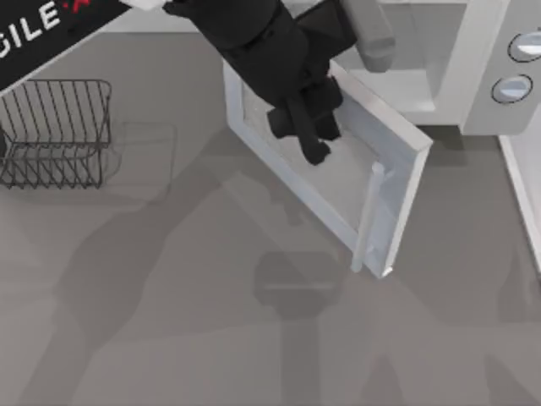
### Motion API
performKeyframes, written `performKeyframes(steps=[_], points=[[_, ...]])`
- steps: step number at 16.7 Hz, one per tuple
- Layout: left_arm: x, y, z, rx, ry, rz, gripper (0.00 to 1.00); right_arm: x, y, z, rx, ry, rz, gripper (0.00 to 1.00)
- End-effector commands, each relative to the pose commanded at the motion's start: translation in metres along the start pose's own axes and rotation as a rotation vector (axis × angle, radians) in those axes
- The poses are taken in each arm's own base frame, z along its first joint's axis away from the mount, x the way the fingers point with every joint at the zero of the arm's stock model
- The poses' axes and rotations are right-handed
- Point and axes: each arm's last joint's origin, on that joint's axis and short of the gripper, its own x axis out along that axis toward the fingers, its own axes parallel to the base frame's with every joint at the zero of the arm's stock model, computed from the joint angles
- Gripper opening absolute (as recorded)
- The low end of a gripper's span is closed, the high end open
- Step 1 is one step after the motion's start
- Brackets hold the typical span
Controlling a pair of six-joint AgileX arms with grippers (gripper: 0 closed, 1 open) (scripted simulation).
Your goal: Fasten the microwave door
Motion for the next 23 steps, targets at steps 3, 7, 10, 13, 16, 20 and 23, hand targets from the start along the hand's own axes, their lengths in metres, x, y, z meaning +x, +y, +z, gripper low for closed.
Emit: performKeyframes(steps=[3,7,10,13,16,20,23], points=[[0.018,-0.004,0.004,-0.006,0.038,-0.053,0.00,0.000,0.000,0.000,0.000,0.000,0.000,1.00],[0.015,-0.005,0.012,-0.006,0.020,-0.027,0.00,0.000,0.000,0.000,0.000,0.000,0.000,1.00],[0.004,-0.002,0.016,-0.003,-0.010,0.019,0.00,0.000,0.000,0.000,0.000,0.000,0.000,1.00],[0.006,-0.002,0.015,-0.003,-0.006,0.014,0.00,0.000,0.000,0.000,0.000,0.000,0.000,1.00],[0.008,-0.007,0.020,0.000,-0.001,0.002,0.00,0.000,0.000,0.000,0.000,0.000,0.000,1.00],[0.016,-0.007,0.032,-0.002,-0.005,0.011,0.00,0.000,0.000,0.000,0.000,0.000,0.000,1.00],[0.016,-0.006,0.032,-0.003,-0.006,0.014,0.00,0.000,0.000,0.000,0.000,0.000,0.000,1.00]])
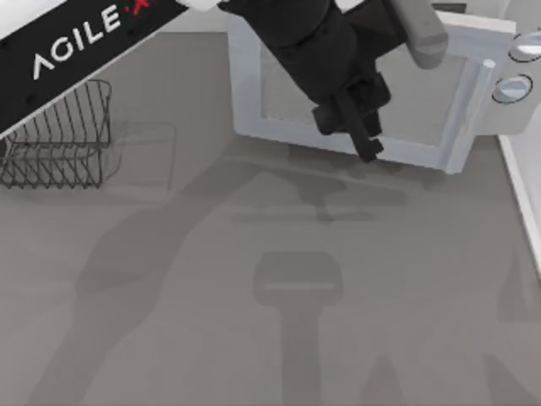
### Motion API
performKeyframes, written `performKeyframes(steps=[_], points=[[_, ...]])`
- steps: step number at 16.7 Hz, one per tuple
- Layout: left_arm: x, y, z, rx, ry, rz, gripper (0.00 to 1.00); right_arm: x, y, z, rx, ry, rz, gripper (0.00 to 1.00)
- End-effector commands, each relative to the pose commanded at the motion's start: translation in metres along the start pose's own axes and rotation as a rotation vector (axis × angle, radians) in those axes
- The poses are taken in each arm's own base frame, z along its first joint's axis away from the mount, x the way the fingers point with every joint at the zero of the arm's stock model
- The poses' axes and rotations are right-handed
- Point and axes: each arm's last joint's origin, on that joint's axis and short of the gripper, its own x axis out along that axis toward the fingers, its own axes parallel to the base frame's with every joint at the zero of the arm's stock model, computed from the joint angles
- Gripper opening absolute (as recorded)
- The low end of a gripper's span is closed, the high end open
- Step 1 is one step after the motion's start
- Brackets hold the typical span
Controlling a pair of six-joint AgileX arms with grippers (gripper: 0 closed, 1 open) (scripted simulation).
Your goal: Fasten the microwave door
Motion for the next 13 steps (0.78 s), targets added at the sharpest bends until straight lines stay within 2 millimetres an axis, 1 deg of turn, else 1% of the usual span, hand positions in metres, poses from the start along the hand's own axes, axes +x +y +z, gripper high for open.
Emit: performKeyframes(steps=[3,8,10,13], points=[[0.002,-0.002,0.000,0.001,0.006,-0.013,0.00,0.000,0.000,0.000,0.000,0.000,0.000,1.00],[0.025,-0.012,0.006,-0.007,0.059,-0.079,0.00,0.000,0.000,0.000,0.000,0.000,0.000,1.00],[0.022,-0.010,0.010,-0.008,0.046,-0.058,0.00,0.000,0.000,0.000,0.000,0.000,0.000,1.00],[0.009,-0.003,0.016,-0.002,-0.001,0.001,0.00,0.000,0.000,0.000,0.000,0.000,0.000,1.00]])
